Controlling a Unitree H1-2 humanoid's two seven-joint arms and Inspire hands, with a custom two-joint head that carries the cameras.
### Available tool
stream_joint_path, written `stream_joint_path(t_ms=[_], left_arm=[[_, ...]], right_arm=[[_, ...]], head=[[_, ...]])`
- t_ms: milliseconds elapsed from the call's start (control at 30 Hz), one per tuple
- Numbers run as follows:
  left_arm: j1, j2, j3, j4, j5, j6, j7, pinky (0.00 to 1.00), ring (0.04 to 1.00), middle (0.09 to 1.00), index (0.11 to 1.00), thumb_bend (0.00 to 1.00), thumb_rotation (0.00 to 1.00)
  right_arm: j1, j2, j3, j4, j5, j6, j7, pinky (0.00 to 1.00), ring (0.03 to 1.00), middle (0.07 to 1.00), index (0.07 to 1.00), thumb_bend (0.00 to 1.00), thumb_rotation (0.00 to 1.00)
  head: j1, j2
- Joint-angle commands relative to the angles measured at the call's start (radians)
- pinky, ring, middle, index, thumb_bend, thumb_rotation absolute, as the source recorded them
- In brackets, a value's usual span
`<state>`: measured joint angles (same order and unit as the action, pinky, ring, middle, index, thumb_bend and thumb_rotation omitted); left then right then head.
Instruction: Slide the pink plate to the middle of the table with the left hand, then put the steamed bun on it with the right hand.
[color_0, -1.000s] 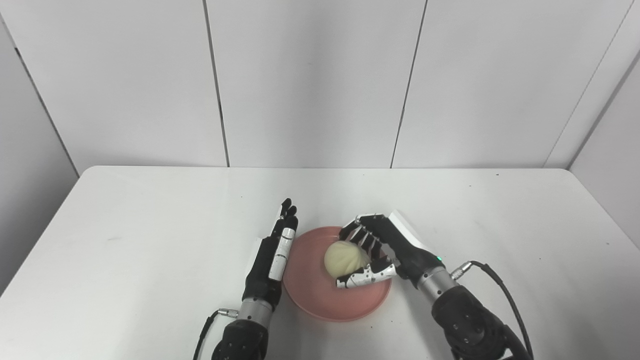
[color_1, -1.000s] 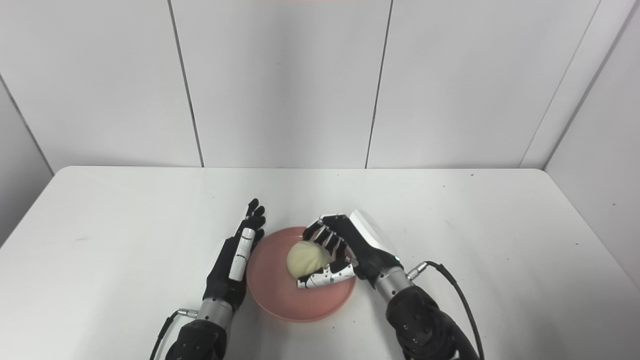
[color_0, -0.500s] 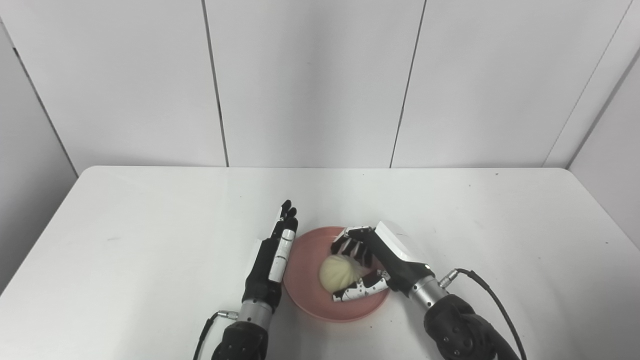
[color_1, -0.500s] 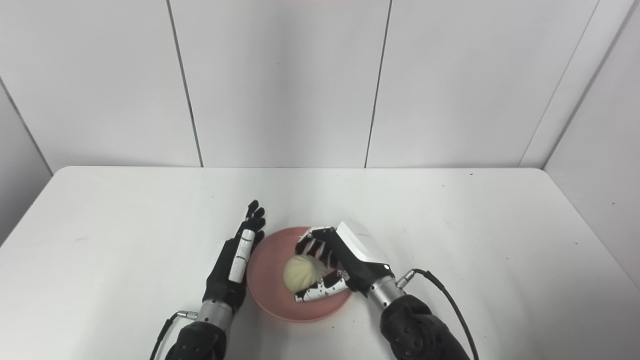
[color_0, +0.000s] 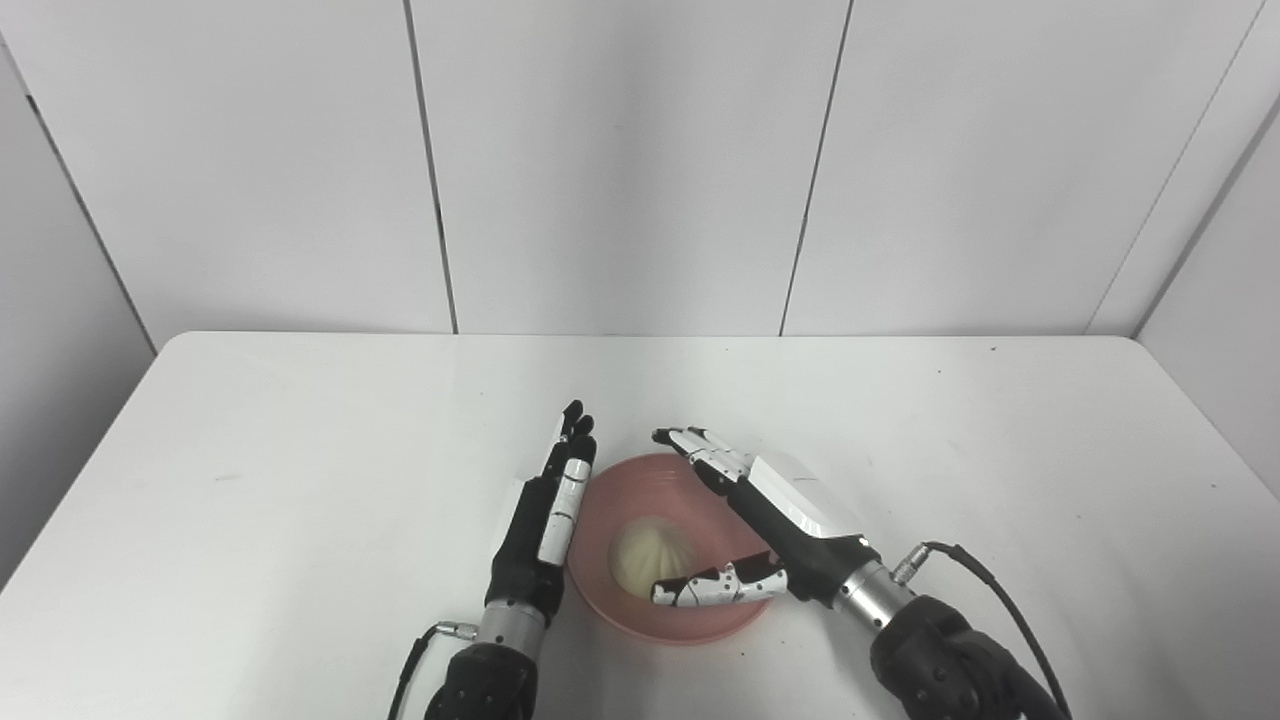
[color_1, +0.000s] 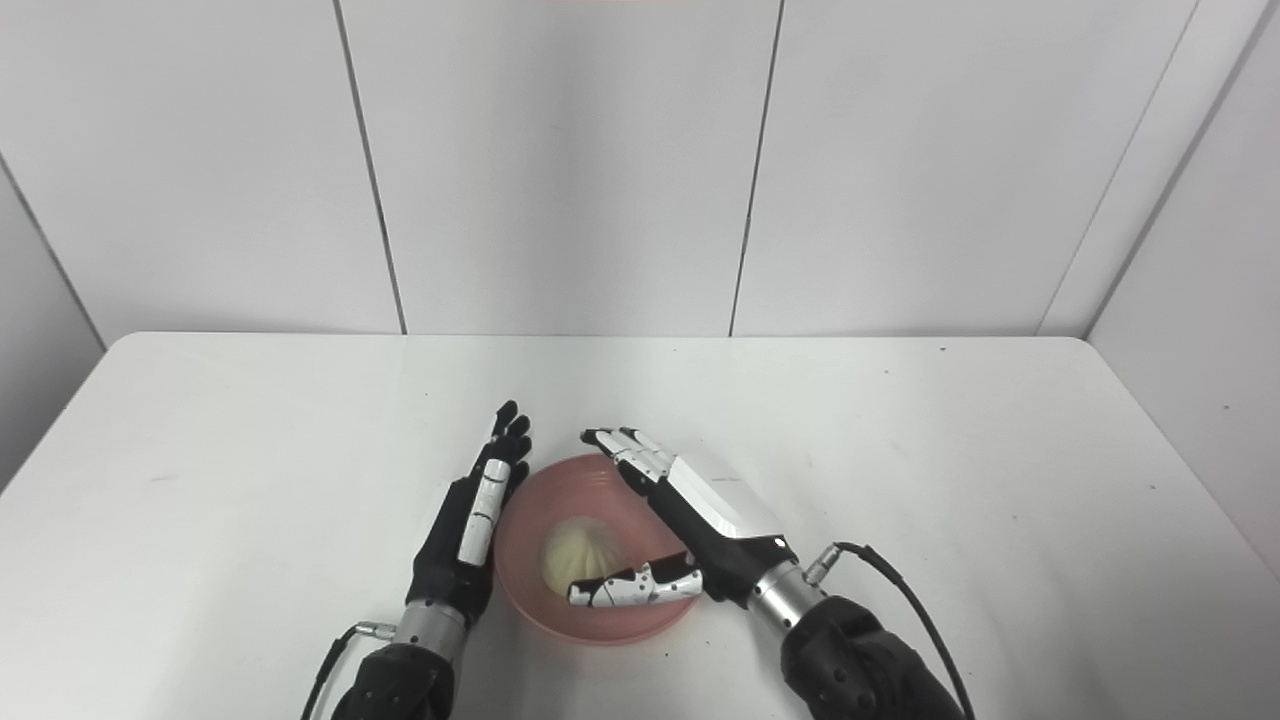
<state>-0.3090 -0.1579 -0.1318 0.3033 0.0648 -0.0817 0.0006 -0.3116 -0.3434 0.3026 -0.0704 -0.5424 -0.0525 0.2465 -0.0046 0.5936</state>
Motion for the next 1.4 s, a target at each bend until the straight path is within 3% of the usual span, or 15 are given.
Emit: stream_joint_path(t_ms=[0, 200, 400, 567, 733, 800, 900, 1200, 1367], left_arm=[[0.014, -0.001, 0.000, -0.006, -0.007, -0.005, -0.007, 1.00, 1.000, 1.000, 1.000, 0.73, 1.00], [0.019, 0.008, 0.001, -0.017, -0.012, -0.008, -0.017, 1.00, 1.000, 1.000, 1.000, 0.72, 1.00], [0.030, 0.019, 0.003, -0.023, -0.020, -0.020, -0.028, 1.00, 1.000, 1.000, 1.000, 0.73, 1.00], [0.030, 0.033, 0.009, -0.012, -0.030, -0.059, -0.032, 1.00, 1.000, 1.000, 1.000, 0.70, 1.00], [0.036, 0.047, 0.013, -0.016, -0.033, -0.062, -0.037, 1.00, 1.000, 1.000, 1.000, 0.70, 1.00], [0.039, 0.053, 0.013, -0.023, -0.030, -0.051, -0.036, 0.95, 1.000, 1.000, 1.000, 0.72, 1.00], [0.041, 0.060, 0.016, -0.029, -0.032, -0.047, -0.034, 0.99, 1.000, 1.000, 1.000, 0.73, 1.00], [0.047, 0.072, 0.024, -0.036, -0.040, -0.051, -0.038, 1.00, 1.000, 1.000, 1.000, 0.73, 1.00], [0.051, 0.076, 0.028, -0.041, -0.043, -0.048, -0.042, 1.00, 1.000, 1.000, 1.000, 0.72, 1.00]], right_arm=[[-0.012, -0.008, -0.001, -0.012, -0.022, -0.018, -0.010, 0.99, 1.000, 1.000, 0.968, 0.75, 0.75], [0.006, 0.003, -0.018, 0.002, -0.074, -0.028, -0.059, 1.00, 1.000, 1.000, 0.992, 0.74, 0.75], [0.047, 0.081, -0.138, 0.060, 0.097, -0.095, -0.184, 0.94, 1.000, 1.000, 1.000, 0.71, 0.82], [0.060, 0.164, -0.224, 0.116, 0.237, -0.154, -0.255, 1.00, 1.000, 1.000, 1.000, 0.67, 0.90], [0.061, 0.235, -0.273, 0.140, 0.402, -0.174, -0.247, 1.00, 1.000, 1.000, 1.000, 0.64, 0.89], [0.059, 0.251, -0.282, 0.143, 0.457, -0.156, -0.229, 1.00, 1.000, 1.000, 1.000, 0.65, 0.93], [0.053, 0.263, -0.286, 0.153, 0.503, -0.137, -0.215, 1.00, 1.000, 1.000, 1.000, 0.64, 0.92], [0.063, 0.316, -0.301, 0.137, 0.577, -0.051, -0.223, 1.00, 1.000, 1.000, 1.000, 0.66, 0.87], [0.067, 0.333, -0.305, 0.141, 0.578, -0.044, -0.234, 1.00, 1.000, 1.000, 1.000, 0.65, 0.88]], head=[[0.002, -0.001], [-0.006, 0.000], [0.016, -0.012], [0.032, -0.021], [0.036, -0.030], [0.036, -0.031], [0.036, -0.030], [0.034, -0.025], [0.032, -0.018]])
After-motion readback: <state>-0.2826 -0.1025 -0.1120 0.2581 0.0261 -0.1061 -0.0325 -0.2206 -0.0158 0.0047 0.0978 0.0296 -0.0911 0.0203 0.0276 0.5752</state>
